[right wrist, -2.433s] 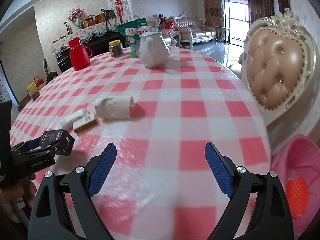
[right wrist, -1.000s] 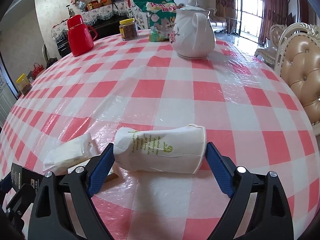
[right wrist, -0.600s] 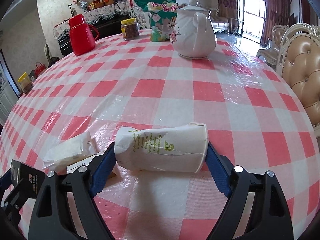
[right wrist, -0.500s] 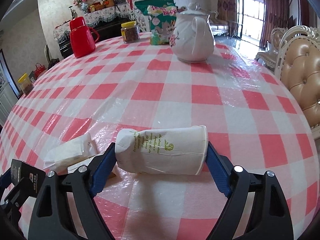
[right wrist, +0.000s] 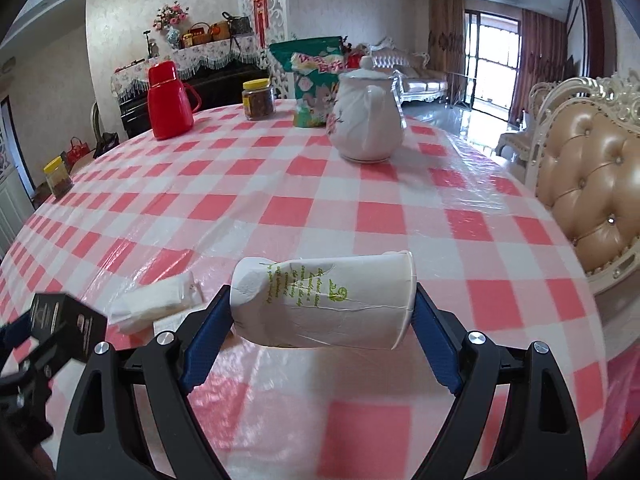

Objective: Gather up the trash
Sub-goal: 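Carry the box and paper roll over the pink bin with both tools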

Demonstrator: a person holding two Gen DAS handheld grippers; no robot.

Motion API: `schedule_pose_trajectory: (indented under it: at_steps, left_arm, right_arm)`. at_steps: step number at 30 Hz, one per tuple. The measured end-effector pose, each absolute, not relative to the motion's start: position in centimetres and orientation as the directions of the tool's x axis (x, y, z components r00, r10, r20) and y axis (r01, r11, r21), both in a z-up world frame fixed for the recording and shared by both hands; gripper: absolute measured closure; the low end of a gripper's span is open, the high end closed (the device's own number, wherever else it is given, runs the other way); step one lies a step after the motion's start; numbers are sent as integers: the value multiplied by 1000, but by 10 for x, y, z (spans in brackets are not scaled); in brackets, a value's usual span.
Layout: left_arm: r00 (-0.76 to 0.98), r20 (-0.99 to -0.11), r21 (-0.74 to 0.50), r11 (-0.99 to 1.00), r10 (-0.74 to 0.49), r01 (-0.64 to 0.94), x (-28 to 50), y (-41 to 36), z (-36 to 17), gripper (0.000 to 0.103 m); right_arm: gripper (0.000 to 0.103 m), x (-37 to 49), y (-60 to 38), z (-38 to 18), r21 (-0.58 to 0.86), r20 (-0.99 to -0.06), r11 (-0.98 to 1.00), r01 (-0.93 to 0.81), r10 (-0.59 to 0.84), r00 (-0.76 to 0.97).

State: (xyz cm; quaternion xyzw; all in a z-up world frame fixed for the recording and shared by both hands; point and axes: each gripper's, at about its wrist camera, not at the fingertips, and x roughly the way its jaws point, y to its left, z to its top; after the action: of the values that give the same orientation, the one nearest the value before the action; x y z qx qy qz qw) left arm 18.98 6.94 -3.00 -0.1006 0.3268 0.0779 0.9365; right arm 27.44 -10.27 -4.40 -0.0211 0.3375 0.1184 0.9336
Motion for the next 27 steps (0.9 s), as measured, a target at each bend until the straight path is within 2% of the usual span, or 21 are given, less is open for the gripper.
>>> schedule_pose_trajectory:
  at_steps: [12,27]
  left_arm:
    - [820,-572,-152,986,-26,-74,179,23,-4,19]
    - [808,-539,-151,971,-239,186,164,-100,22,19]
  right_arm:
    - [22,216,-175,-18,42,-597,988,-151,146,789]
    - [22,146,-306,-2,48,-563,998,40,-6,826]
